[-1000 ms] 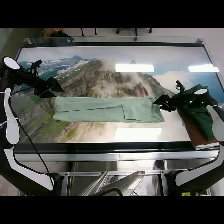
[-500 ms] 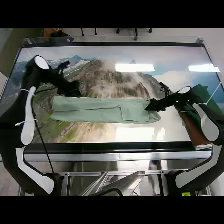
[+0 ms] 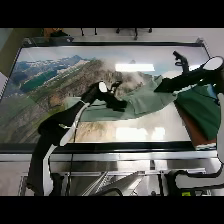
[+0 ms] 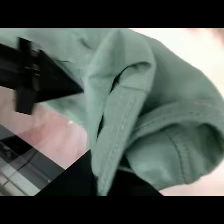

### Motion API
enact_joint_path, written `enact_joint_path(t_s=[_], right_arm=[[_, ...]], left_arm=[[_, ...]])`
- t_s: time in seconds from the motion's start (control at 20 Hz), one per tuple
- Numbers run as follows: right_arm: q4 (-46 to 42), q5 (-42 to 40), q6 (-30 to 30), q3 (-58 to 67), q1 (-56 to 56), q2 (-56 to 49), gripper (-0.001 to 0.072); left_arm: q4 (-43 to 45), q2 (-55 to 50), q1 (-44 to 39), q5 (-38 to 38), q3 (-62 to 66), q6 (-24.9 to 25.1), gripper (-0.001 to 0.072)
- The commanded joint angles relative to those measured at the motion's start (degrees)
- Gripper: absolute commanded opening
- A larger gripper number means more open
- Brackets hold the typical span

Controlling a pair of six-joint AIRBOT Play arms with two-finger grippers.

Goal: Fold the shirts.

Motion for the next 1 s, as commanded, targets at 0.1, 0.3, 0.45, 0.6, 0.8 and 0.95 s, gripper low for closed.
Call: enact_joint_path(t_s=[0.1, 0.3, 0.45, 0.6, 0.8, 0.95], right_arm=[[-0.55, 6.29, 2.21, 7.96, 0.02, 3.32, 0.0017], [-0.94, 7.28, 3.39, 7.72, 0.39, 2.45, 0.0017], [-0.90, 4.74, 4.79, 7.30, 4.92, 0.92, 0.0017], [1.95, -7.10, 5.92, 6.14, 16.90, -1.77, 0.0017], [2.73, -29.44, 5.90, 6.12, 37.24, -12.04, 0.0018], [2.73, -51.49, 1.64, 6.14, 49.44, -23.21, 0.0137]], left_arm=[[-7.69, -6.34, -6.88, 4.61, 10.25, -0.33, 0.0013], [-8.55, 2.34, -0.72, -6.47, 9.57, 1.86, 0.0013], [-15.47, 13.44, 10.32, -17.44, 6.64, 4.09, 0.0012], [-23.76, 22.97, 21.64, -20.92, 8.52, 4.66, 0.0012], [-24.02, 32.57, 31.67, -22.67, 8.94, 5.88, 0.0013], [-23.54, 38.97, 34.99, -22.95, 2.32, 10.62, 0.0013]])
